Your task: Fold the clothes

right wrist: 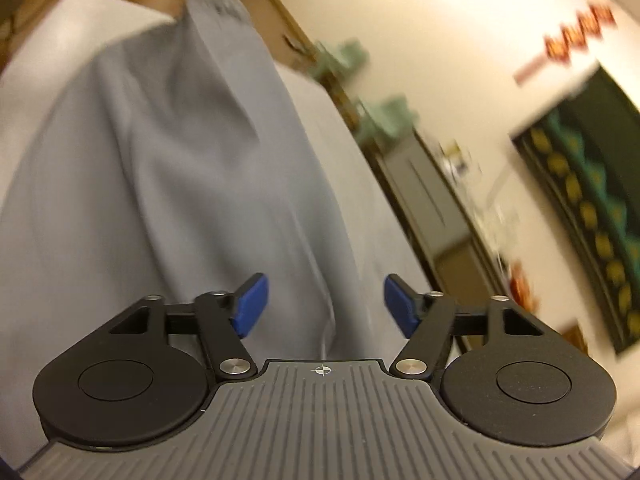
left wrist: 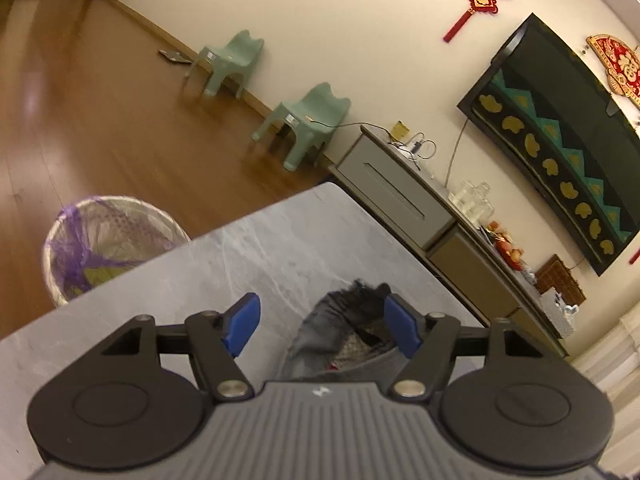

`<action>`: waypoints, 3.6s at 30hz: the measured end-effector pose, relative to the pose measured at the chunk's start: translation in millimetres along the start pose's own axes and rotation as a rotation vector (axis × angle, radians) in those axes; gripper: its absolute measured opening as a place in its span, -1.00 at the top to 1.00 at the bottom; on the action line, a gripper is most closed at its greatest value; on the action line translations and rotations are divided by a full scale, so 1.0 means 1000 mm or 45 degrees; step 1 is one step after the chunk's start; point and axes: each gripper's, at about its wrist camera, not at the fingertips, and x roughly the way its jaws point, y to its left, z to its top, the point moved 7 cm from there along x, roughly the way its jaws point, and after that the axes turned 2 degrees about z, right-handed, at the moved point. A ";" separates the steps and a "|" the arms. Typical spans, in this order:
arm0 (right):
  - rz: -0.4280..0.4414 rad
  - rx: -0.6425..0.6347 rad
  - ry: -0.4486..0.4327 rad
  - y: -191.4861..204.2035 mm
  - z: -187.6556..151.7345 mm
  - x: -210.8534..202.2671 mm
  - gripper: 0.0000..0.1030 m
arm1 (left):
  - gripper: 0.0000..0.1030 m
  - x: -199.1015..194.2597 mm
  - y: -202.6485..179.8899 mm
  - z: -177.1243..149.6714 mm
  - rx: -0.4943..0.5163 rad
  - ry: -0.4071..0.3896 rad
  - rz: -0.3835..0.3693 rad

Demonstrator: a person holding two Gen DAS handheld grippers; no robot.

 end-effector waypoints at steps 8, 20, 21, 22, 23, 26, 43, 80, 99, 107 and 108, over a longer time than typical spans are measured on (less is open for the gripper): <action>0.389 -0.066 0.091 0.024 0.070 0.103 -0.31 | -0.49 -0.034 -0.013 -0.021 -0.017 0.072 -0.018; 0.331 -0.110 -0.055 0.109 0.094 0.032 1.00 | -0.60 -0.018 -0.063 -0.079 0.057 0.326 -0.137; 0.301 -0.139 -0.053 0.123 0.091 0.029 1.00 | -0.60 -0.007 -0.065 -0.085 0.042 0.370 -0.109; 0.284 -0.152 -0.043 0.136 0.089 0.029 1.00 | -0.59 0.002 -0.064 -0.088 0.020 0.390 -0.071; 0.282 -0.146 -0.031 0.144 0.088 0.029 1.00 | -0.58 0.011 -0.064 -0.092 -0.003 0.411 -0.032; 0.215 -0.052 -0.023 0.147 0.080 0.026 0.94 | -0.63 0.021 -0.065 -0.084 -0.105 0.396 -0.053; -0.193 1.392 0.575 -0.159 -0.150 0.026 -0.79 | -0.04 0.066 -0.084 -0.100 -0.119 0.506 0.079; -0.813 2.296 0.132 0.014 -0.395 -0.233 -0.60 | 0.95 0.005 -0.033 -0.104 -0.212 0.445 -0.010; -0.545 0.664 0.701 0.036 -0.292 -0.202 -0.29 | 0.93 0.005 -0.025 -0.102 -0.184 0.440 -0.027; -0.304 0.934 0.775 0.003 -0.331 -0.186 1.00 | 0.91 0.007 -0.025 -0.105 -0.157 0.461 -0.030; -0.329 1.021 0.720 -0.011 -0.332 -0.199 1.00 | 0.91 0.007 -0.025 -0.105 -0.156 0.459 -0.028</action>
